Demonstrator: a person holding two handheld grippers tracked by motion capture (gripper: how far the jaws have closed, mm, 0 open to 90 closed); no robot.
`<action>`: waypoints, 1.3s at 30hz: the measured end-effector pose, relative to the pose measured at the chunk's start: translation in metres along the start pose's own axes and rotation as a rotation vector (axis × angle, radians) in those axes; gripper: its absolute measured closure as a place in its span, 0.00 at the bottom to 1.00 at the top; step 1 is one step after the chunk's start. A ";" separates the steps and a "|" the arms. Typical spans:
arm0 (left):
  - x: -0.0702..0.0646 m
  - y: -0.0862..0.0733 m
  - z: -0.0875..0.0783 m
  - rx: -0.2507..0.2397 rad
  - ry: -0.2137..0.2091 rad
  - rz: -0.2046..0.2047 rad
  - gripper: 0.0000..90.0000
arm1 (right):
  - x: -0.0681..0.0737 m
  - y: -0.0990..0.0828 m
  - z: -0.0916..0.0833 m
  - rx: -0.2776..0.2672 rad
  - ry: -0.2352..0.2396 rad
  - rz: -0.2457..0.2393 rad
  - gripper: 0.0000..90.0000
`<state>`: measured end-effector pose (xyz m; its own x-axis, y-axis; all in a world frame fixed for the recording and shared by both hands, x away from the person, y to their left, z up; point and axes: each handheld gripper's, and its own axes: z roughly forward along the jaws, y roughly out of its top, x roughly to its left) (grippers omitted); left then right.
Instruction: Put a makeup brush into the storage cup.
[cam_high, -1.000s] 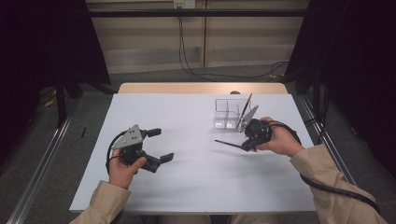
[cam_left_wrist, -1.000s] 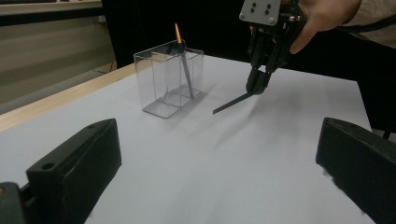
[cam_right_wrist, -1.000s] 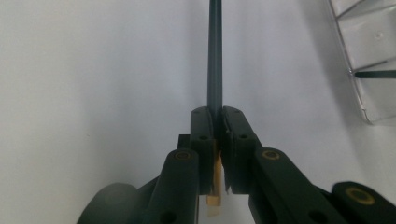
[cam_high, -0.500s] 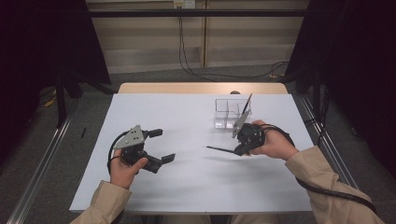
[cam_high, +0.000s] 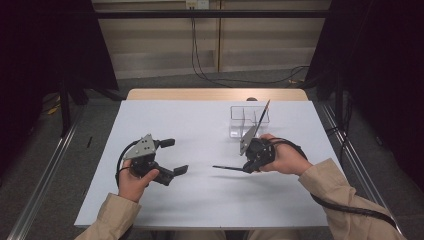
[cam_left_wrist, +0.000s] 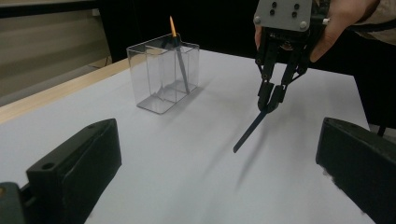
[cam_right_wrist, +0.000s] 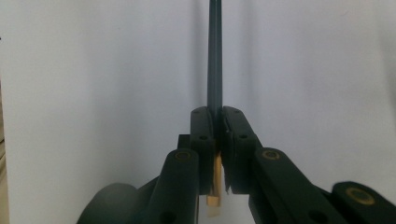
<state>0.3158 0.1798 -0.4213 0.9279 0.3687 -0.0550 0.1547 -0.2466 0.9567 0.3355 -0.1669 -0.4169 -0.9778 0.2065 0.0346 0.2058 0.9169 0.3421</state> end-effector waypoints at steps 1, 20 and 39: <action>0.000 0.000 0.000 0.004 -0.001 0.001 0.00 | 0.001 0.001 0.000 0.001 0.003 0.000 0.93; -0.010 0.018 0.027 0.235 -0.095 0.029 0.00 | 0.009 0.015 0.004 0.002 0.022 -0.044 0.93; -0.011 0.032 0.049 0.431 -0.104 0.042 0.06 | 0.012 0.020 0.005 -0.003 0.029 -0.063 0.93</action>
<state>0.3266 0.1243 -0.4044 0.9621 0.2640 -0.0680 0.2231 -0.6189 0.7532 0.3277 -0.1444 -0.4143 -0.9896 0.1385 0.0397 0.1436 0.9267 0.3474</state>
